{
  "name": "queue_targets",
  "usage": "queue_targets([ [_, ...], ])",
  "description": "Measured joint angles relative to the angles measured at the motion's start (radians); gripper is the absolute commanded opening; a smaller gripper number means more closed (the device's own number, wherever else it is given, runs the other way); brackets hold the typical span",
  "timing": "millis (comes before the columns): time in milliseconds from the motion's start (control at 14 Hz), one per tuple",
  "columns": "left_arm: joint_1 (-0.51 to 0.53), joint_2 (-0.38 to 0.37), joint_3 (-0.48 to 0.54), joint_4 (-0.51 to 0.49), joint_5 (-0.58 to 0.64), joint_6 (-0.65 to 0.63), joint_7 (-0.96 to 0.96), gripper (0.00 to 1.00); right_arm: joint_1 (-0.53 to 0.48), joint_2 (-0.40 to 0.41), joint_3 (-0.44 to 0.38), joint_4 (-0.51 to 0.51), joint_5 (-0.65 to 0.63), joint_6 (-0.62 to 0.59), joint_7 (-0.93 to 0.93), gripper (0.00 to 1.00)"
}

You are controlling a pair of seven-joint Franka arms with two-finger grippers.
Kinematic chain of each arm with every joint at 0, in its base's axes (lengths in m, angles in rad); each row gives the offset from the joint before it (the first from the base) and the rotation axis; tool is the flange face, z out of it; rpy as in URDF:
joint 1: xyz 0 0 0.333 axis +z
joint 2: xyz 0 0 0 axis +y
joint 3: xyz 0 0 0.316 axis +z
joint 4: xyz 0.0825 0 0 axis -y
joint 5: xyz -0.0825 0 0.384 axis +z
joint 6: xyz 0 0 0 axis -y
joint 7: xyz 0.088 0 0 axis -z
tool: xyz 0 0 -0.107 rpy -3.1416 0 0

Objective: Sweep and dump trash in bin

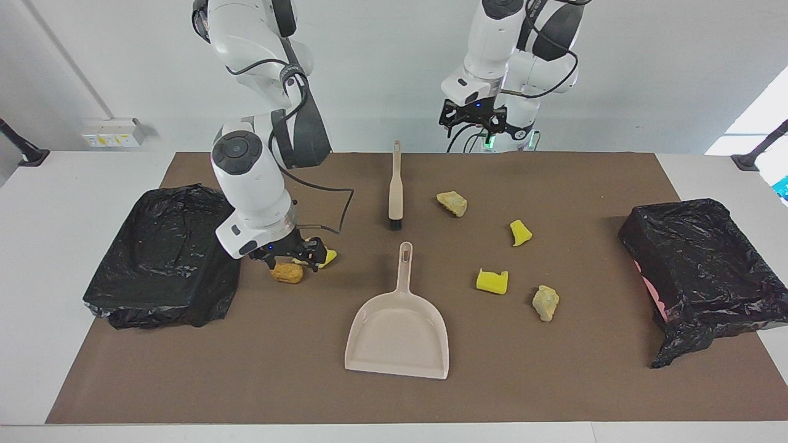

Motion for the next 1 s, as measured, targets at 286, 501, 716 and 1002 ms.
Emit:
queue_targets([
  [286,-0.129,0.021,0.000,-0.107,-0.004,0.152,-0.122,1.00,0.001,0.017,0.001,-0.002,0.070,0.013,0.002,1.00],
  [501,-0.223,0.110,0.000,-0.144,-0.005,0.278,-0.216,1.00,0.019,0.068,0.007,0.042,0.089,0.014,0.026,1.00],
  [716,-0.301,0.208,0.000,-0.154,-0.005,0.392,-0.272,1.00,0.120,0.133,0.007,0.095,0.089,0.037,0.192,1.00],
  [1002,-0.347,0.255,0.000,-0.155,-0.005,0.437,-0.308,0.94,0.218,0.239,0.008,0.218,0.089,0.068,0.301,1.00],
])
